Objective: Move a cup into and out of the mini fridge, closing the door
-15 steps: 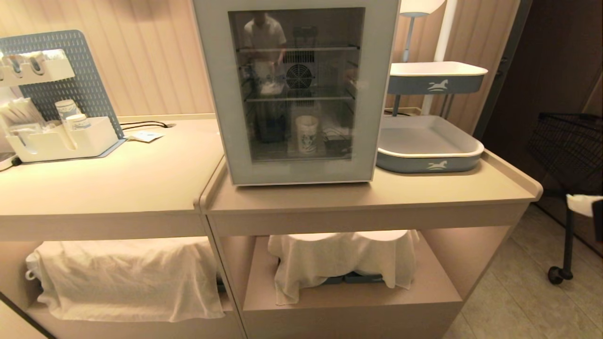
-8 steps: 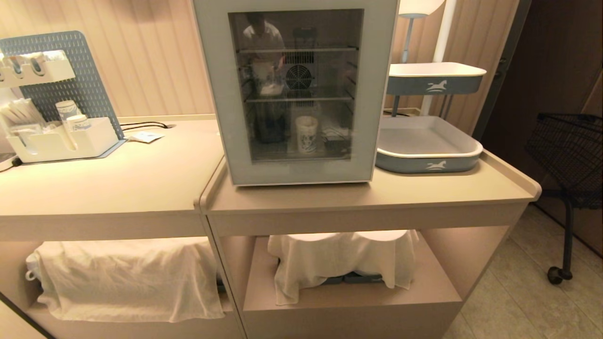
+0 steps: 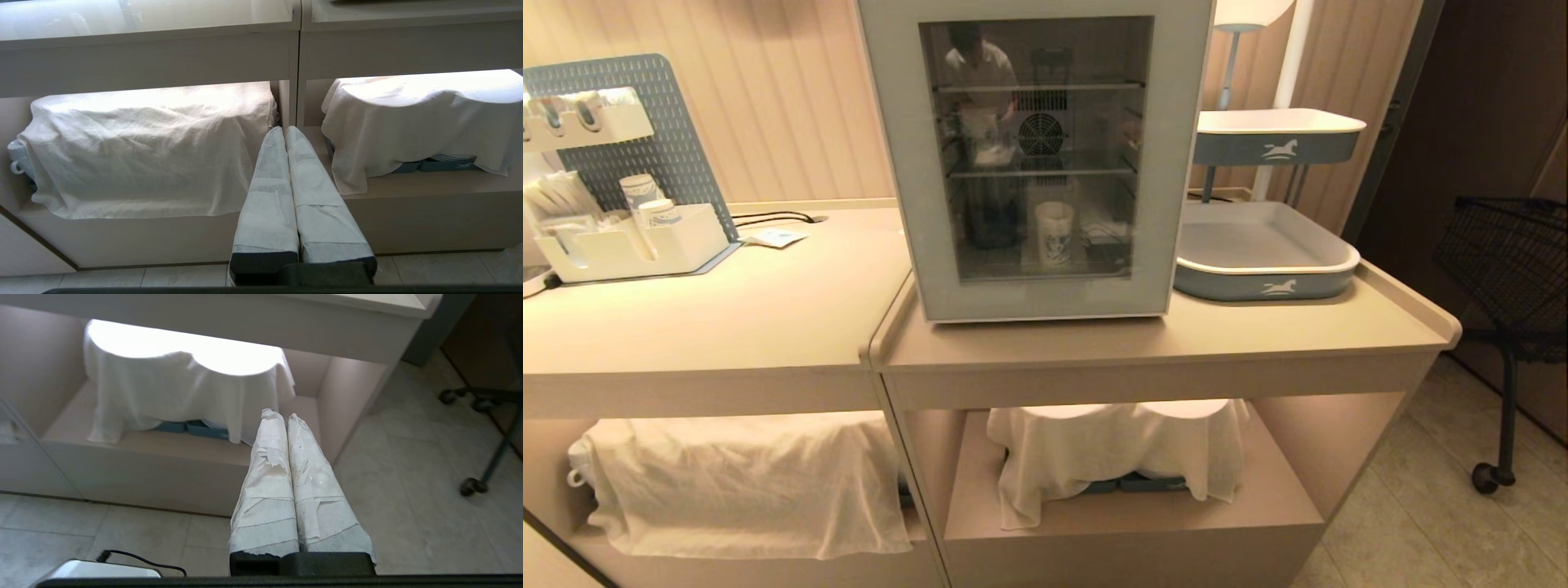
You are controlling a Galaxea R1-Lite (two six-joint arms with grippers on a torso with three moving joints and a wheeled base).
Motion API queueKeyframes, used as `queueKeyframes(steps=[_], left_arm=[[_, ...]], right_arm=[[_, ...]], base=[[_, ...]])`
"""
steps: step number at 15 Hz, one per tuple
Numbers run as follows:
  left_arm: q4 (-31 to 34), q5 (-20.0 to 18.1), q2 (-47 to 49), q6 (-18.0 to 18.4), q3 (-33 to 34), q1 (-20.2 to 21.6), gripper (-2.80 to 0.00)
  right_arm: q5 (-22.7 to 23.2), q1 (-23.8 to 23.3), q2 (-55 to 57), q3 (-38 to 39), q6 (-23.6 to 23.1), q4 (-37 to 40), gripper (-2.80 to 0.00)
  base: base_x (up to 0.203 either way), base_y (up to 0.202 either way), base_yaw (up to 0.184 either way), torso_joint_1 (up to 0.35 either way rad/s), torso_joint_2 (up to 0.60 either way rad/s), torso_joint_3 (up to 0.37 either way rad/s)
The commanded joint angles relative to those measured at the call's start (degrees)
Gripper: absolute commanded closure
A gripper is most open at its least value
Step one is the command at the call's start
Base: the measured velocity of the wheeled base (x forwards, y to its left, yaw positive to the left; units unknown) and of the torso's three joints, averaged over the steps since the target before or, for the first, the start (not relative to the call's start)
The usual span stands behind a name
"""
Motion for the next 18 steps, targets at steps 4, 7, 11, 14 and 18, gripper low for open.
queueKeyframes(steps=[4,7,11,14,18], left_arm=[[-0.05,0.01,-0.09,-0.55,0.0,0.02,0.0],[-0.05,0.01,-0.06,-0.55,0.0,0.02,0.0],[-0.05,0.01,-0.09,-0.55,0.0,0.02,0.0],[-0.05,0.01,-0.09,-0.55,0.0,0.02,0.0],[-0.05,0.01,-0.08,-0.55,0.0,0.02,0.0]], right_arm=[[-1.58,-0.31,-13.63,0.14,0.99,1.24,0.0],[-1.88,-0.33,-13.63,0.04,5.34,4.83,0.0],[-2.02,-0.33,-13.59,0.14,5.47,4.88,0.0],[-2.18,-0.33,-13.59,0.05,5.81,5.05,0.0],[-2.46,-0.33,-13.59,0.05,7.23,5.32,0.0]], base=[[0.0,0.0,0.0,0.0,0.0,0.0],[0.0,0.0,0.0,0.0,0.0,0.0],[0.0,0.0,0.0,0.0,0.0,0.0],[0.0,0.0,0.0,0.0,0.0,0.0],[0.0,0.0,0.0,0.0,0.0,0.0]])
